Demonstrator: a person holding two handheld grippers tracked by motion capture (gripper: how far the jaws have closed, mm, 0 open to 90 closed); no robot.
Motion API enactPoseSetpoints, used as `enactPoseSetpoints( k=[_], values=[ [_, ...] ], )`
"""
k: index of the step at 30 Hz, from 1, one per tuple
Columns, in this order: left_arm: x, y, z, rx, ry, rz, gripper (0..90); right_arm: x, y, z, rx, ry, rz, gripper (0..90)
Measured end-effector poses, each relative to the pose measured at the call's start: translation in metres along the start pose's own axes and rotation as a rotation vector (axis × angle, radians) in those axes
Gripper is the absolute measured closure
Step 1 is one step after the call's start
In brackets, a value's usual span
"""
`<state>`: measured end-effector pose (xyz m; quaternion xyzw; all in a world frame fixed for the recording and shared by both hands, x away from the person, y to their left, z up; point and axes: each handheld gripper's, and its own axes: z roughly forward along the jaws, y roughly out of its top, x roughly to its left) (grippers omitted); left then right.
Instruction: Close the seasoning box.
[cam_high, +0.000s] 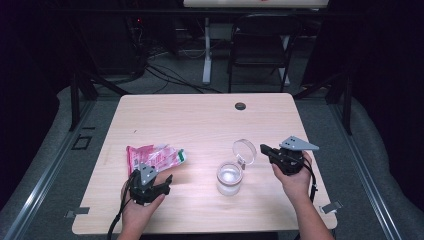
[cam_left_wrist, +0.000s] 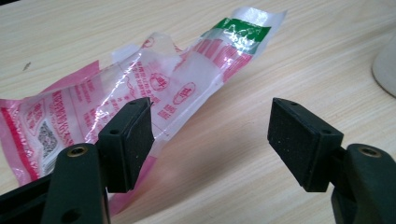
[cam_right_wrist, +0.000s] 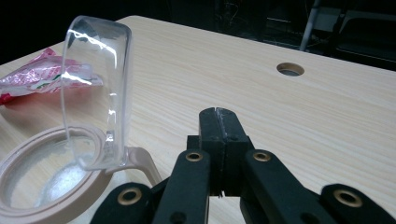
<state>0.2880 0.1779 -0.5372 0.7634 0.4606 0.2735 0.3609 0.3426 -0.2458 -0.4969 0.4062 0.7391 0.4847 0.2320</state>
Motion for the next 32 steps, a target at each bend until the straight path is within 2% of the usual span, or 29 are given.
enactPoseSetpoints(
  k=[5, 11, 17, 22, 27, 32],
  values=[
    [0.005, 0.000, -0.003, -0.010, 0.008, -0.023, 31.0, 0.004, 0.002, 0.004, -0.013, 0.029, -0.006, 90.0],
    [0.010, 0.000, -0.006, -0.016, 0.016, -0.029, 31.1, 0.016, 0.005, 0.002, -0.031, 0.067, -0.037, 90.0],
    [0.017, 0.000, -0.009, -0.023, 0.027, -0.048, 31.1, 0.029, 0.007, 0.001, -0.028, 0.103, -0.075, 88.6],
    [0.021, 0.000, -0.011, -0.029, 0.033, -0.056, 31.1, 0.040, 0.008, 0.001, -0.021, 0.155, -0.099, 86.9],
    [0.023, 0.000, -0.012, -0.034, 0.037, -0.067, 31.1, 0.046, 0.010, -0.001, -0.028, 0.166, -0.120, 82.0],
    [0.026, 0.000, -0.013, -0.041, 0.040, -0.079, 31.1, 0.044, 0.009, -0.002, -0.012, 0.148, -0.116, 74.8]
  ],
)
